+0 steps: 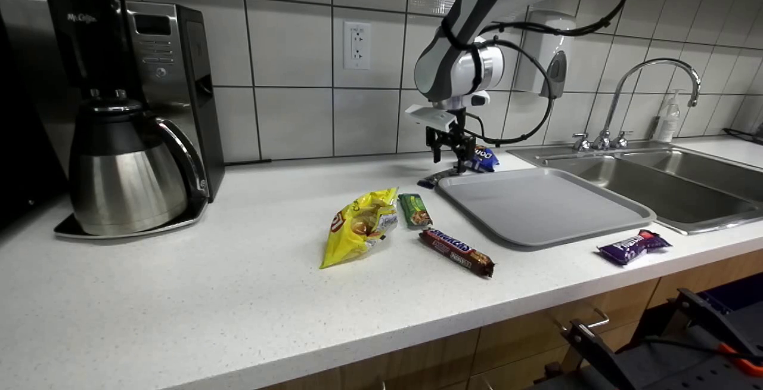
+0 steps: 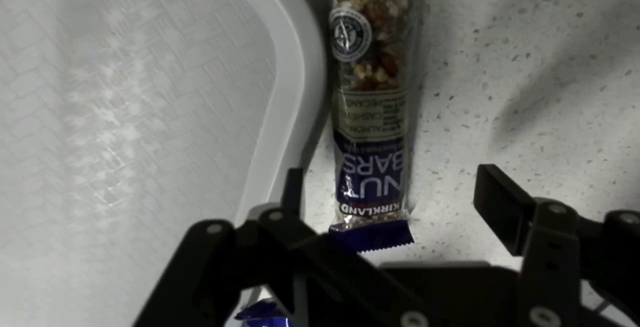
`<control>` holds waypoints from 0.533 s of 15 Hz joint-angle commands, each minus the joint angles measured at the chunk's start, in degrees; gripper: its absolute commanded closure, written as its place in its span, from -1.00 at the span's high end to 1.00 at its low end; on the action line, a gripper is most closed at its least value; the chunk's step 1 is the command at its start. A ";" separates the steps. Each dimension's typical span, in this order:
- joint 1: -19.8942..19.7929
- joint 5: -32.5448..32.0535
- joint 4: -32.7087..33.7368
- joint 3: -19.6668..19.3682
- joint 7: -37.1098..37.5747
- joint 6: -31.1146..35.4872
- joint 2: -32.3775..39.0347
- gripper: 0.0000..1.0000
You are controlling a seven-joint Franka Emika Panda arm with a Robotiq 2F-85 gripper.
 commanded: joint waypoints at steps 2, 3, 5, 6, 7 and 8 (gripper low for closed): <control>-0.44 -0.62 0.33 0.60 -1.64 -1.32 -1.34 1.00; -0.56 -0.54 -0.11 0.78 -2.07 -1.18 -1.75 1.00; -0.98 -0.41 -2.04 1.55 -4.23 -0.67 -3.34 1.00; -0.99 -0.38 -2.89 1.72 -5.17 -0.34 -4.04 1.00; -1.37 -0.27 -4.27 2.49 -7.60 0.14 -5.16 1.00; -1.35 -0.32 -5.15 2.73 -9.02 0.54 -5.81 1.00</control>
